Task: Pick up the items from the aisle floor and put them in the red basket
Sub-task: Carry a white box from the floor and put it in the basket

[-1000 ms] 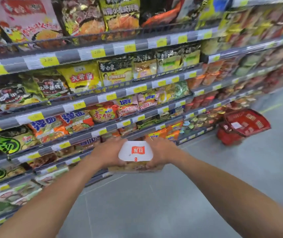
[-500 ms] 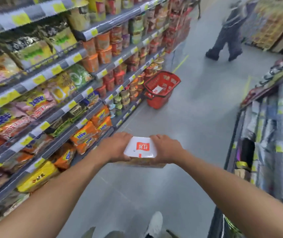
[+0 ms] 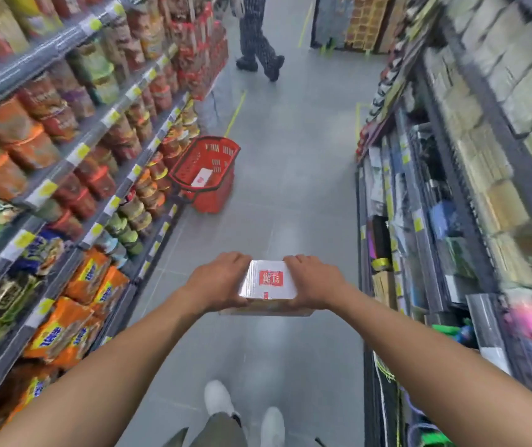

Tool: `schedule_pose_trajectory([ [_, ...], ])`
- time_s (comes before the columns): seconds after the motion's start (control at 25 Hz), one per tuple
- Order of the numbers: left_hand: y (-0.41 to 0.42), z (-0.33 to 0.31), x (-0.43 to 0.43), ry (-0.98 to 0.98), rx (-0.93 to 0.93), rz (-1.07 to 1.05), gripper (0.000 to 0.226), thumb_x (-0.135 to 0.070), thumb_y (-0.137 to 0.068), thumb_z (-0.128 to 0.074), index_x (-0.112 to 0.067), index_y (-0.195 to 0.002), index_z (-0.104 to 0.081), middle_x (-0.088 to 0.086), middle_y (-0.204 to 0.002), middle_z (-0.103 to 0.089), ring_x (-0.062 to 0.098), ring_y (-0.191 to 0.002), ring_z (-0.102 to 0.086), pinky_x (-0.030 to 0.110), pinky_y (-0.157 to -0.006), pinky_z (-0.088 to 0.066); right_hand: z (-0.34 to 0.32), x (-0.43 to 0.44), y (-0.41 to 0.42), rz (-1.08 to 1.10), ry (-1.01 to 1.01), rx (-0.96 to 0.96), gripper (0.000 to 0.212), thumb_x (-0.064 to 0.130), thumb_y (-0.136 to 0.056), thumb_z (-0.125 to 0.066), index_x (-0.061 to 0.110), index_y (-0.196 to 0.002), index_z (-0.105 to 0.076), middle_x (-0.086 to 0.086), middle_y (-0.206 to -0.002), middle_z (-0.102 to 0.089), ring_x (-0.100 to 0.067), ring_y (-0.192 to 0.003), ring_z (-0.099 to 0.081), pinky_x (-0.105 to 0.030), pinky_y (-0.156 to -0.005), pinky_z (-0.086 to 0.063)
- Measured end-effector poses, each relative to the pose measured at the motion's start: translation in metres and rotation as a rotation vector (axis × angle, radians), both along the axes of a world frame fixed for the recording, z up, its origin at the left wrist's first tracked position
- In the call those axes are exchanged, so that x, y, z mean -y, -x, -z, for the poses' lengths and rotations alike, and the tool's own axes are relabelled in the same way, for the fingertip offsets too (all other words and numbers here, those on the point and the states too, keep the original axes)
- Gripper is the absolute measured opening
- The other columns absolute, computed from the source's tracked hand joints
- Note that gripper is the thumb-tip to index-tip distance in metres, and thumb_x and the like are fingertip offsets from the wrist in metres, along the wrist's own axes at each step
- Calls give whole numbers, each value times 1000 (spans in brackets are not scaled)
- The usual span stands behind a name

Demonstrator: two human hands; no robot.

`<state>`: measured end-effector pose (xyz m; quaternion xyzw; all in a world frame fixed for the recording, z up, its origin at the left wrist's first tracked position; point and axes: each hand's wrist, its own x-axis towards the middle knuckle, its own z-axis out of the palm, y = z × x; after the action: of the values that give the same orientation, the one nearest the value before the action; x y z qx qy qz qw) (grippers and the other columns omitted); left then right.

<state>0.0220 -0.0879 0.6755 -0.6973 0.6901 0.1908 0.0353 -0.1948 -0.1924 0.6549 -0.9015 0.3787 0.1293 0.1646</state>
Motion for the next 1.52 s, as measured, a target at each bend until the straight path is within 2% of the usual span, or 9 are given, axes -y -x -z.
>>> schedule_pose_trajectory([
  [0.12,5,10,47,-17,-15,52,92,-76,-57,-54,-30,-135,-40,-2,-132,-50,23,-124,-49,48,-90,-53,8,33,13,62,-9,-12,91,75,-69,-72,31,-141,-37,4,-132,-55,-22,-119,-54,-46,-87,-55],
  [0.32,-10,24,126,8,-28,107,79,-63,-71,-74,-30,-135,-41,-4,-131,-50,21,-122,-48,45,-83,-54,21,101,2,140,-38,-25,97,76,-65,-71,32,-144,-34,5,-136,-54,-22,-120,-54,-50,-90,-55],
  [0.44,-36,28,180,33,-25,122,76,-57,-75,-75,-27,-136,-41,-4,-132,-49,22,-123,-48,44,-80,-54,20,150,-23,157,-51,-32,95,68,-67,-74,31,-145,-35,3,-138,-52,-23,-123,-52,-48,-92,-53],
  [0.68,-81,30,298,56,-39,168,82,-56,-77,-75,-23,-142,-38,-1,-137,-47,23,-126,-45,47,-84,-54,19,263,-66,194,-59,-22,95,66,-66,-79,31,-143,-34,5,-135,-54,-18,-120,-53,-47,-89,-56],
  [0.92,-91,36,415,28,-43,223,84,-56,-79,-74,-23,-145,-36,-1,-140,-46,22,-129,-44,47,-86,-54,23,366,-74,245,-62,-33,94,64,-66,-81,30,-142,-36,3,-136,-53,-22,-123,-52,-50,-91,-54],
  [1.08,-92,43,502,33,-47,204,83,-58,-78,-74,-23,-143,-38,-1,-137,-47,23,-126,-46,47,-84,-54,31,454,-75,226,-49,-41,89,62,-67,-81,30,-138,-38,3,-132,-54,-22,-119,-53,-45,-84,-51],
  [1.36,-103,51,626,49,-90,113,82,-59,-76,-74,-24,-141,-39,-2,-136,-47,22,-125,-46,46,-83,-54,29,603,-94,119,-36,-83,95,64,-63,-82,28,-138,-37,1,-131,-55,-24,-119,-55,-53,-88,-56],
  [1.52,-132,62,681,41,-104,48,86,-62,-73,-75,-27,-142,-37,-5,-138,-47,19,-126,-46,45,-83,-54,30,669,-128,65,-15,-100,94,62,-66,-82,26,-141,-37,0,-134,-54,-26,-121,-54,-50,-89,-56],
])
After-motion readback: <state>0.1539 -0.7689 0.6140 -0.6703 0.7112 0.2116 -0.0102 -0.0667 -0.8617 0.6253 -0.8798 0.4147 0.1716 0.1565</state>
